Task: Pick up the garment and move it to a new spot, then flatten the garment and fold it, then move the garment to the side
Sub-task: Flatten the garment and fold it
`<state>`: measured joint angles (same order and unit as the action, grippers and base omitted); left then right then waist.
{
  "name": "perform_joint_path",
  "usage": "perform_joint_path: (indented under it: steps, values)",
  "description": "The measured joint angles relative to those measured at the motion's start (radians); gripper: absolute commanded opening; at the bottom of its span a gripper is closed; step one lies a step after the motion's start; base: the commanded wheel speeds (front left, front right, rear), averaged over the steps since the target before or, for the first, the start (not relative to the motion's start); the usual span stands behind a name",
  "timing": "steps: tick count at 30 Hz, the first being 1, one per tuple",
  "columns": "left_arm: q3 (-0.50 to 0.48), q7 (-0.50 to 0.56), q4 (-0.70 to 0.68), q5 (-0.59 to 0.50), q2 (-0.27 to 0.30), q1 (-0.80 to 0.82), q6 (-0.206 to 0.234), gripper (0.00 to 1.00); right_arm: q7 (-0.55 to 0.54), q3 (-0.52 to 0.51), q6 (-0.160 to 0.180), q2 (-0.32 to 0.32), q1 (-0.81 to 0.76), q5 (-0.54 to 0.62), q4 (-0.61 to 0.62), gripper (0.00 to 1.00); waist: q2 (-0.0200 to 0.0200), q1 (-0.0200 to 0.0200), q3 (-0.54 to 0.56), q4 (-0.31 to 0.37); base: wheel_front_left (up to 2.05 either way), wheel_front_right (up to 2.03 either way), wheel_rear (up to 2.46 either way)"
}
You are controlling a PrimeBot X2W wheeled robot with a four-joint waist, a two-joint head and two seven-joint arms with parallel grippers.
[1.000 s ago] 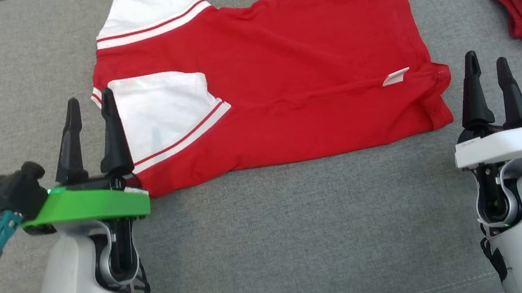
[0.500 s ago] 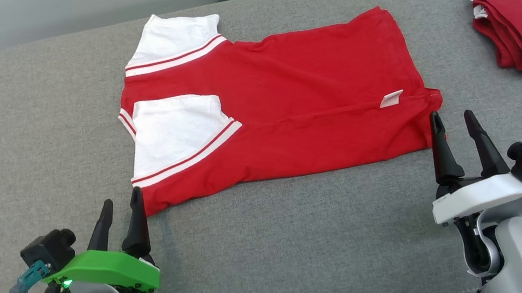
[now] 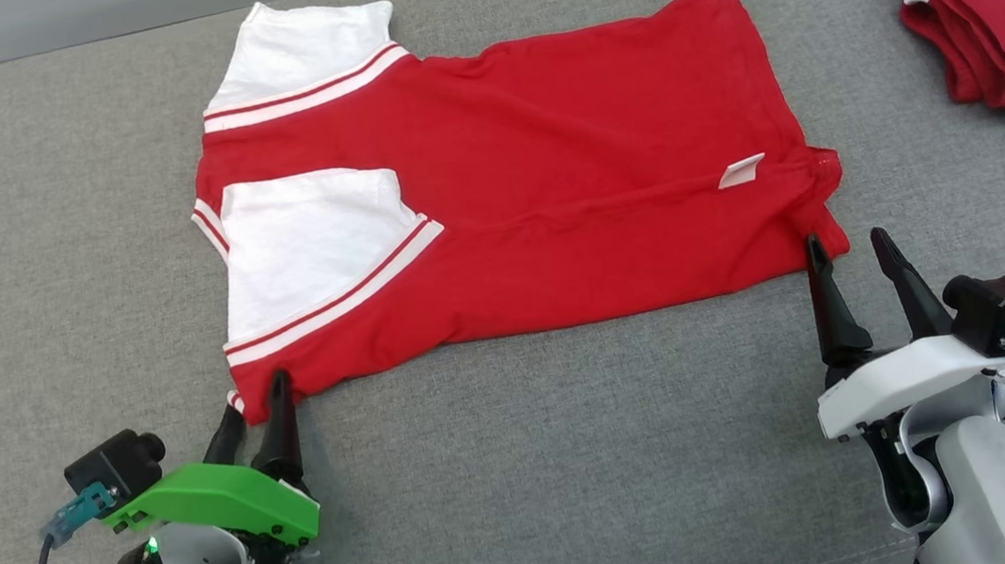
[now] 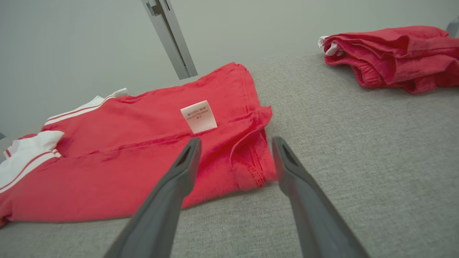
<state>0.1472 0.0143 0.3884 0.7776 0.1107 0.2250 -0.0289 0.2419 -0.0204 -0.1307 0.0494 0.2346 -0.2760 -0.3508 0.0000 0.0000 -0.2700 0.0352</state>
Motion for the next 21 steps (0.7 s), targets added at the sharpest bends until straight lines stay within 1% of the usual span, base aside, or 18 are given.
perform_joint_path:
  steps: [1, 2, 3, 4, 9, 16, 19, 20, 21]
  values:
    - [0.000, -0.007, 0.005, 0.004, -0.001, 0.006, -0.006, 0.41, 0.000, -0.005, 0.000, 0.000, 0.006, 0.007, -0.014, 1.00, 0.0000, 0.0000, -0.005, 0.001, 0.00, 0.00, 0.00]
    - [0.000, -0.011, 0.009, 0.005, -0.002, 0.013, -0.008, 0.25, 0.000, -0.012, 0.000, 0.000, 0.013, 0.015, -0.030, 1.00, 0.0000, 0.0000, -0.009, 0.002, 0.00, 0.00, 0.00]
    - [0.000, -0.016, 0.013, 0.005, -0.003, 0.017, -0.012, 0.16, 0.000, -0.019, 0.000, 0.000, 0.019, 0.017, -0.043, 1.00, 0.0000, 0.0000, -0.012, 0.002, 0.00, 0.00, 0.00]
    - [0.001, -0.022, 0.017, 0.007, -0.005, 0.022, -0.016, 0.00, -0.002, -0.028, 0.000, 0.000, 0.027, 0.020, -0.061, 1.00, 0.0000, 0.0000, -0.015, 0.001, 0.00, 0.00, 0.00]
    - [0.008, -0.044, 0.038, 0.012, -0.010, 0.039, -0.031, 0.00, -0.003, -0.055, 0.000, 0.000, 0.079, 0.088, -0.164, 1.00, 0.0000, 0.0000, -0.022, -0.013, 0.00, 0.00, 0.00]
    - [0.023, -0.069, 0.052, 0.012, -0.019, 0.045, -0.046, 0.00, -0.003, -0.062, 0.000, 0.000, 0.132, 0.137, -0.288, 1.00, 0.0000, 0.0000, -0.015, -0.036, 0.00, 0.00, 0.00]
    - [0.033, -0.077, 0.053, 0.014, -0.021, 0.045, -0.057, 0.00, -0.001, -0.079, 0.000, -0.001, 0.144, 0.139, -0.317, 1.00, 0.0000, 0.0000, -0.007, -0.041, 0.00, 0.00, 0.00]
    - [0.036, -0.078, 0.055, 0.014, -0.022, 0.045, -0.059, 0.00, 0.002, -0.089, 0.000, -0.001, 0.145, 0.139, -0.323, 0.90, 0.0000, 0.0000, -0.004, -0.042, 0.00, 0.00, 0.00]
    - [0.038, -0.080, 0.057, 0.015, -0.022, 0.045, -0.059, 0.00, 0.003, -0.099, 0.000, 0.000, 0.146, 0.139, -0.330, 0.53, 0.0000, 0.0000, -0.001, -0.042, 0.00, 0.00, 0.00]
